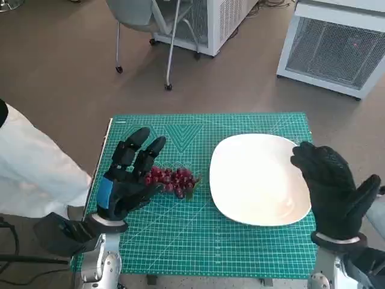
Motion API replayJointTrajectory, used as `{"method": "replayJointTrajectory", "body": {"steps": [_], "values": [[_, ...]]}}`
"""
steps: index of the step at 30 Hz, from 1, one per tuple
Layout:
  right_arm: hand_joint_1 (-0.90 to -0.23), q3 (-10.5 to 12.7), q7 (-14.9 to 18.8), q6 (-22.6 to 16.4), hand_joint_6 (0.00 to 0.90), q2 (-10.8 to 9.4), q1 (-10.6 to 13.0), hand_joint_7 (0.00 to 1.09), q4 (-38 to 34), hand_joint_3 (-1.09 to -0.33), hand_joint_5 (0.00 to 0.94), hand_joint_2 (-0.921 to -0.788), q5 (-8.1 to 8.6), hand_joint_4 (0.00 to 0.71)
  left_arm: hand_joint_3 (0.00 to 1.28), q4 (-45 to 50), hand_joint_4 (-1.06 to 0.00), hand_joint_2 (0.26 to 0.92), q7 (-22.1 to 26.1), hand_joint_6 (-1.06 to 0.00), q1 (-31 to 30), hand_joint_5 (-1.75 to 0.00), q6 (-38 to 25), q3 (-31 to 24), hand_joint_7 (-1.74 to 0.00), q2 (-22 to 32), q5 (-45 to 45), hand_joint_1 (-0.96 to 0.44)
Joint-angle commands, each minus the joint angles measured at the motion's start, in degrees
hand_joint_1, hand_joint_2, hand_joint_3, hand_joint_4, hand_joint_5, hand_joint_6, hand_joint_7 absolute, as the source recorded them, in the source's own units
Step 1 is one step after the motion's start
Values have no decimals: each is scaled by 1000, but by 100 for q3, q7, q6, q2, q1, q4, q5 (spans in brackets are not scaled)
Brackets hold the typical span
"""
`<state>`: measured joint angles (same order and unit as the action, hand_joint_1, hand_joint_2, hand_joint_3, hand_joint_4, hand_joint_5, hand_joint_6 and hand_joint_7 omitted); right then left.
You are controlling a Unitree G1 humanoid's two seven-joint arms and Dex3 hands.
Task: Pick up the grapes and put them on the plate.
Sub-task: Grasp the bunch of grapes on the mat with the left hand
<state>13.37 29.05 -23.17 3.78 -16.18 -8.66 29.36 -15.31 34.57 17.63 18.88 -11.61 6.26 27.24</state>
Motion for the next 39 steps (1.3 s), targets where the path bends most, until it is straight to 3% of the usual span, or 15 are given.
{"method": "replayJointTrajectory", "body": {"steps": [1, 30, 34, 39], "values": [[-377, 4, 15, 29, 230, 3, 105, 886, -65, -519, 395, -921, -19, 500, 99, -33, 1, 921, 15, 1, -15, -520, 38, -33, -641, -7, 13, -251], [-377, 4, 8, 21, 230, 47, 59, 880, -119, -518, 451, -921, -66, 471, 104, 49, 1, 921, 0, 1, 82, -452, -52, -31, -604, 209, -118, -249], [-377, 0, -6, 31, 230, 54, 56, 879, -100, -518, 455, -921, -77, 469, 94, 155, 0, 921, -109, 1, 101, -368, -39, 34, -546, 481, -496, -279], [-377, 5, -17, 31, 230, 74, 52, 879, -90, -519, 461, -921, -93, 466, 53, 488, -32, 912, -525, 1, 72, -171, -31, 206, -437, 1064, -1632, -291]]}}
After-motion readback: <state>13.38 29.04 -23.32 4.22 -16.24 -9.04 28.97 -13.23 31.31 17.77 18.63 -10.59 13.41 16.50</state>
